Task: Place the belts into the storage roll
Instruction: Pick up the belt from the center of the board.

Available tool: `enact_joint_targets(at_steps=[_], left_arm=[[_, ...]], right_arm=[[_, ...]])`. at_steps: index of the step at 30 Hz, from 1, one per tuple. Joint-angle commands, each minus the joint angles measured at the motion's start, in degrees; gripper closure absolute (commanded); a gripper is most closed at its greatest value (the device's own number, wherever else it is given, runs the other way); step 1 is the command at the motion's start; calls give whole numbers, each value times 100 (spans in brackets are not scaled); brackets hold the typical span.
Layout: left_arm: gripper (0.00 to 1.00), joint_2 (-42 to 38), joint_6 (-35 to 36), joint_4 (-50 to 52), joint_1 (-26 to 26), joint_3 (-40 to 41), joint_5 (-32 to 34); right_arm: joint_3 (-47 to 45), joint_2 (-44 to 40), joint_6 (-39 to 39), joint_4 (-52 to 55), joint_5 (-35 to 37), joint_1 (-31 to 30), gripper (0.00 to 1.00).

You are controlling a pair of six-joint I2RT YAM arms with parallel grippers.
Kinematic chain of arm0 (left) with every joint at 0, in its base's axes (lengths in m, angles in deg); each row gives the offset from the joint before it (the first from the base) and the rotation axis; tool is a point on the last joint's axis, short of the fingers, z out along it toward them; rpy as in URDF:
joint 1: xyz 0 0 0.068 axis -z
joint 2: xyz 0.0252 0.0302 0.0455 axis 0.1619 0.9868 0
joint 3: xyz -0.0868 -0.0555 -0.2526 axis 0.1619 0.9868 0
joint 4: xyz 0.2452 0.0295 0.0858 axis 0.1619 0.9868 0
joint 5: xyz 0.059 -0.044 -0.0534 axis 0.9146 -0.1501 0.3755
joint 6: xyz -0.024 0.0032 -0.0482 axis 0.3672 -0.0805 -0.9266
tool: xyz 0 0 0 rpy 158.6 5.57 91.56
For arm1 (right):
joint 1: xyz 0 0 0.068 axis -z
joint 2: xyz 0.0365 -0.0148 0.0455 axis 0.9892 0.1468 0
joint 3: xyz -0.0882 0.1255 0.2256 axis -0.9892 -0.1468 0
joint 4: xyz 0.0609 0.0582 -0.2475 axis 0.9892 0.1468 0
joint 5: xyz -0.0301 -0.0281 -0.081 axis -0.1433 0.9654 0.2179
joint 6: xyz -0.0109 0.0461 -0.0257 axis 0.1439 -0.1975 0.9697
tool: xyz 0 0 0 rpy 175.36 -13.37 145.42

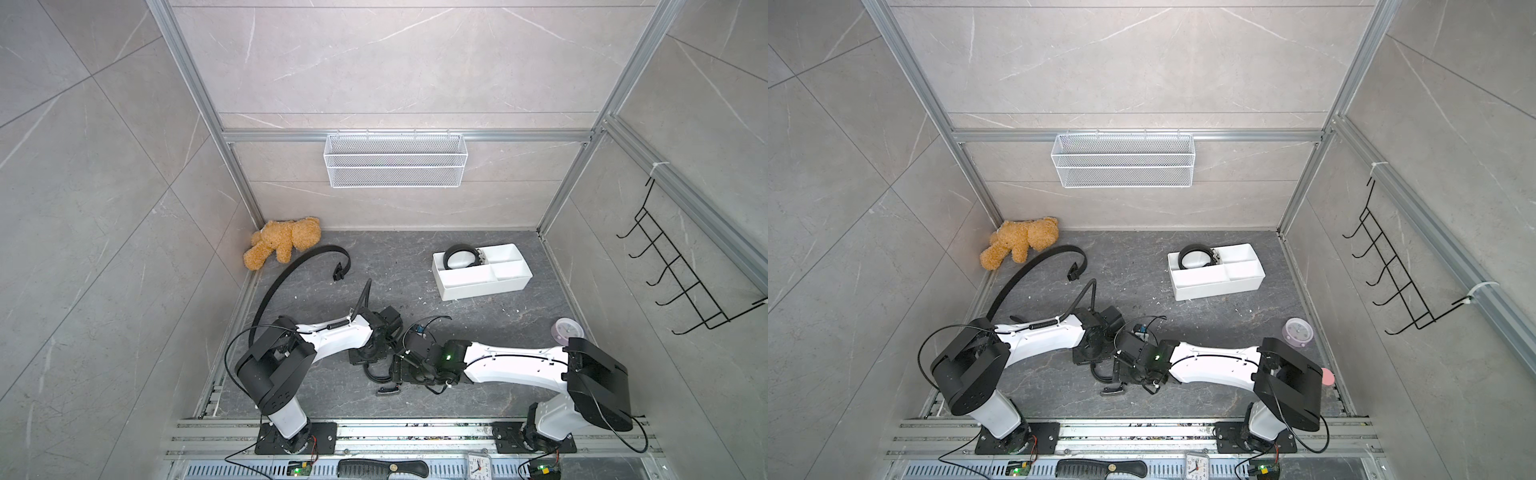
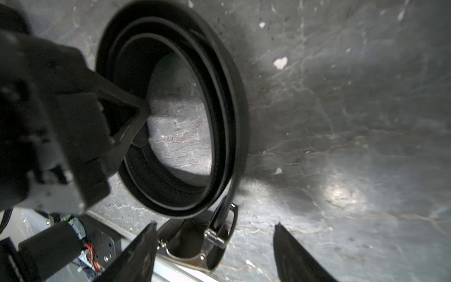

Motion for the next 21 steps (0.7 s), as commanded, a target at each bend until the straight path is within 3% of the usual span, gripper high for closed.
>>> enact_joint_targets(at_steps=[1,8,17,21], left_arm=[[100,727,-115,-2217,260,561,-1736],[100,706,-38,-2266,218,652,-1790],[100,703,-53,-2514,166,775,-2028],[100,649,-27,-2574,165,792,-2217]], right_arm=[[20,216,-571,-92,384,1,24],[180,671,-819,-275,625,-34,28],[320,1132,-1195,-267,750,-40,51],[479,1243,-1194,36,707,-39,70]])
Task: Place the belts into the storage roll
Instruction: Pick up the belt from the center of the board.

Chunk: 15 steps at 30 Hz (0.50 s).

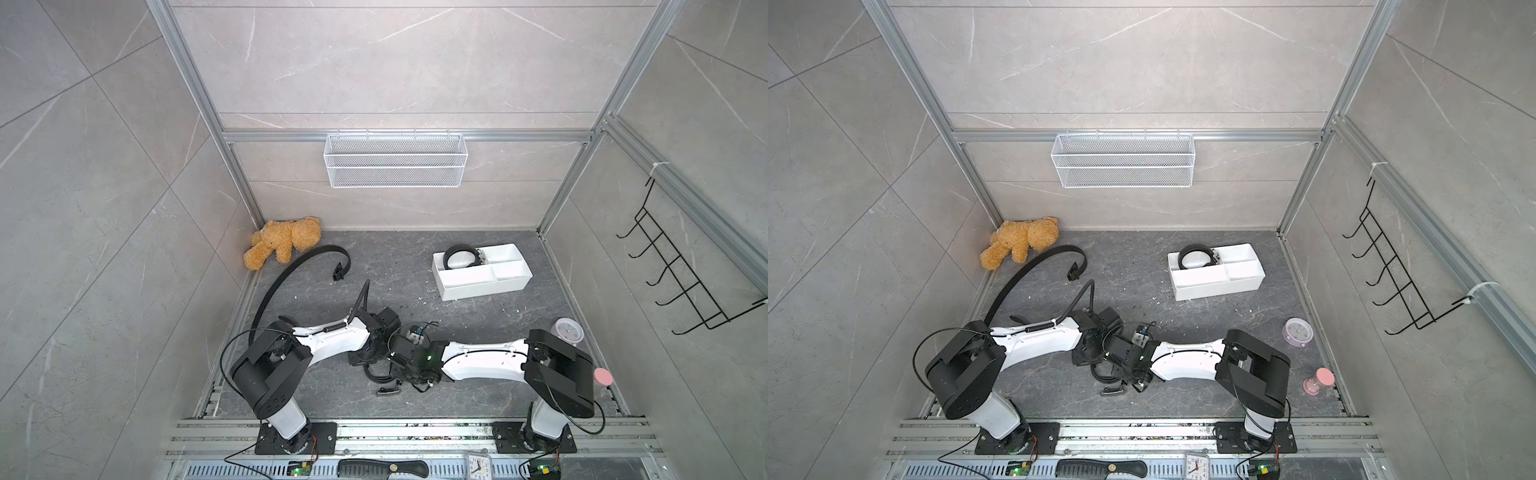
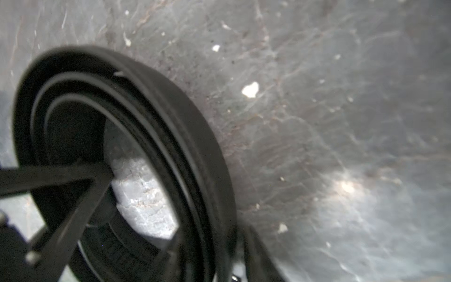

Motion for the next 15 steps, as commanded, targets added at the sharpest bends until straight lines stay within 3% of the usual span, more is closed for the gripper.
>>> enact_joint_targets(at_steps=[1,7,10,15], left_arm=[[100,797,-23,-2298,172,570,-2206],[100,498,-72,-2243,138,663,-2243],[100,248,-92,-2205,89,711,-2239],[69,-323,-58,-2007,-59,641,-2120]], right_arm=[[153,184,-107,455,130,-29,74],[274,118,-71,1128,260,-21,99],[291,48,28,1321,300,-4,100],[168,-93,346,1519,273,122,100]])
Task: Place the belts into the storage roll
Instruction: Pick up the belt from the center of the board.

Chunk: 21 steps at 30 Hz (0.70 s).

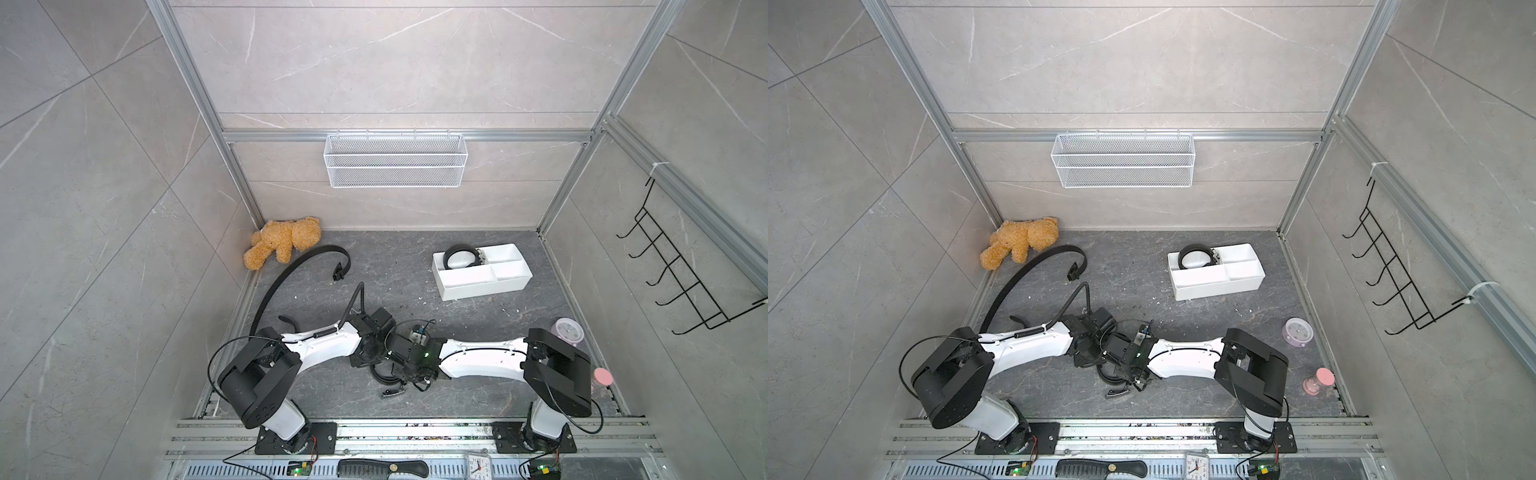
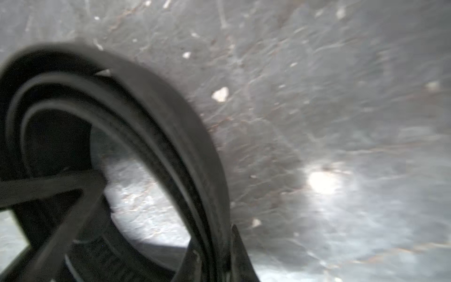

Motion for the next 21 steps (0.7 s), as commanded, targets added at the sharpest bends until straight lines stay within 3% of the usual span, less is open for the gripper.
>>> enact_joint_targets(at_steps=[1,13,21], left_arm=[[65,82,-15,-1082,44,218,-1346],[18,-1194,602,-418,-793,58,-1336],[12,-262,1690,-590,-808,-298,-1612]], right_arm=[[-125,-161,424,715,88,140,100],[-553,-818,3214,1077,-825,1282,100],[270,-339,5076,1493,-1070,1863,100]])
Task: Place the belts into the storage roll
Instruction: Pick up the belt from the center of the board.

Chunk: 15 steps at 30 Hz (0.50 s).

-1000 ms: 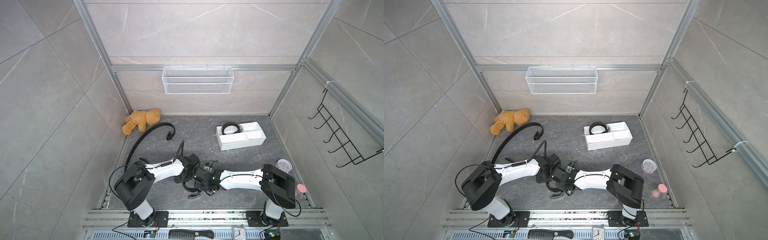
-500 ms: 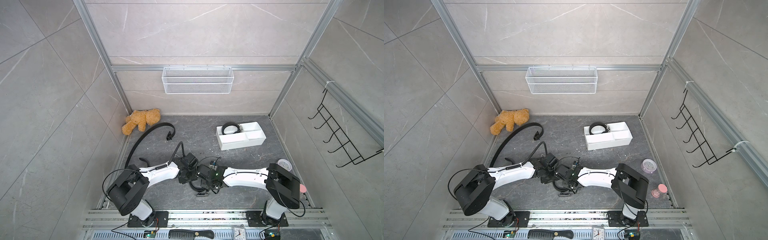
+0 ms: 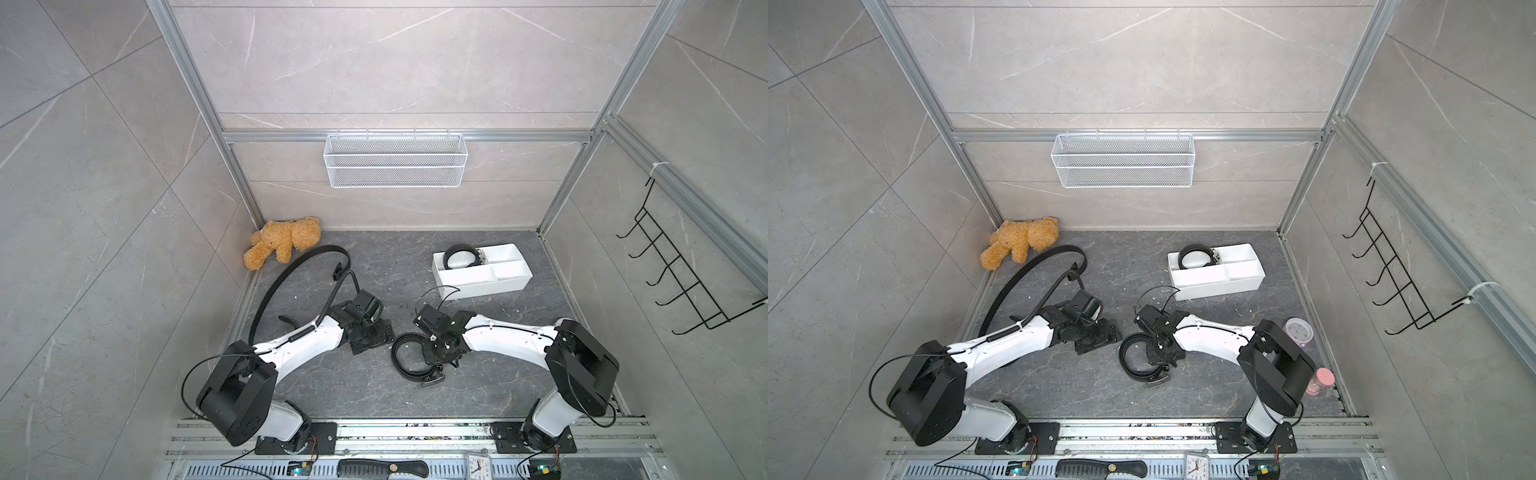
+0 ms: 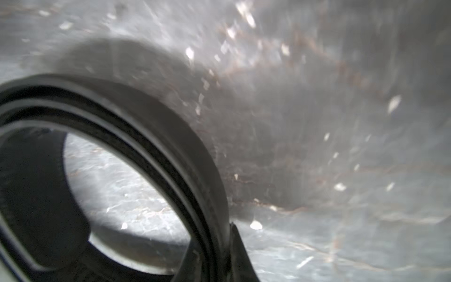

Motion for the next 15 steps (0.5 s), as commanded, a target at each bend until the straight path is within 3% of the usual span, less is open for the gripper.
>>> enact_joint_targets(at_steps=[1,10,15], left_arm=[[12,343,657,-153,30,-73,-264],[11,894,1022,-671,123,-219,-475],[21,1442,1245,-618,168,-605,-449]], right_arm=[[391,273,1137,254,-231,163,100],[912,839,2046,280,-514,320,100],[1077,1044,2240,310,-572,320,100]])
